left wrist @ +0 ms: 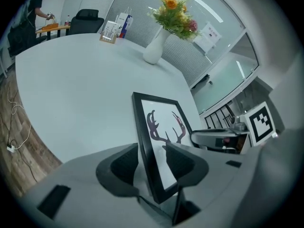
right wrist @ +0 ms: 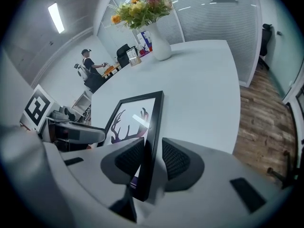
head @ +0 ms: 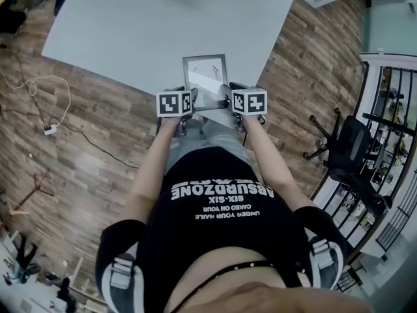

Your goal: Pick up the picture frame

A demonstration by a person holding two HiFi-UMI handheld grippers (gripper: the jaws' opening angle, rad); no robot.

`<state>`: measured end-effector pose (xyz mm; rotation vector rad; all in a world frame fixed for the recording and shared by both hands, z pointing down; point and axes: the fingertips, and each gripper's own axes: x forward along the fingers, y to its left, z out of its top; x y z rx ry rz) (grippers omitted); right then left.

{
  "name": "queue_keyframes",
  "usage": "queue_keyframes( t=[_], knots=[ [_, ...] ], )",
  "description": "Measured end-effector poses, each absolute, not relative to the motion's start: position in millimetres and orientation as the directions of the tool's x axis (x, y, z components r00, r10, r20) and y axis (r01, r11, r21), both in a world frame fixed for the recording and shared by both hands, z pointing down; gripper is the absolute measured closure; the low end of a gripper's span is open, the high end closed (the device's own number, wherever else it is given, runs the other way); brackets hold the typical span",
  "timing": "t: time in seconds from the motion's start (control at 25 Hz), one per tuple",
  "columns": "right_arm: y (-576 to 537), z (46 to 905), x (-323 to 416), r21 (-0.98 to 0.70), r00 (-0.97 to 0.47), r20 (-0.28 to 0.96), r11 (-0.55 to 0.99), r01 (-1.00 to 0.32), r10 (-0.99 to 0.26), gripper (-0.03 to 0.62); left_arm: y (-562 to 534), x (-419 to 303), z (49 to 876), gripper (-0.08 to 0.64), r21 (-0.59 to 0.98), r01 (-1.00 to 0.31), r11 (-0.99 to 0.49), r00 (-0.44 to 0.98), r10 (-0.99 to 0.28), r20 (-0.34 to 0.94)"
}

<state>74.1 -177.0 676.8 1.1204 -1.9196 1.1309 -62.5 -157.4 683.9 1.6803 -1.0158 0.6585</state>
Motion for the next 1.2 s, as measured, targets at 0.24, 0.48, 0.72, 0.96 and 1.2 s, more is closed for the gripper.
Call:
queue_keyframes(
  t=[0.24,0.48,0.72,0.96,1.2],
  knots=[
    [-175.9,677.3,73.6,-0.332,-0.417,0.831,0.274,-0.903,-0.369,0.463,-156.9,-70.3,688.6,0.44,0.436,-0.89,-0.13,0.454,-0.322,0.831],
    [-175.6,676.1,73.1,-0.316,-0.411,0.846,0.302,-0.899,-0.339,0.466,-155.9,-68.8,687.6,0.44,0.406,-0.903,-0.141,0.429,-0.341,0.837],
    [-173.5,677.0,68.3,-0.353,-0.433,0.841,0.279,-0.893,-0.323,0.503,-156.6,-68.6,688.3,0.457,0.421,-0.897,-0.132,0.44,-0.34,0.831],
    [-172.3,676.3,69.3,-0.329,-0.41,0.843,0.27,-0.905,-0.348,0.507,-154.7,-68.1,687.9,0.463,0.427,-0.898,-0.111,0.437,-0.357,0.826],
    [-167.7,673.1,67.4,-0.318,-0.4,0.85,0.272,-0.908,-0.343,0.508,-150.9,-69.3,686.7,0.465,0.416,-0.901,-0.124,0.433,-0.335,0.837]
  ],
)
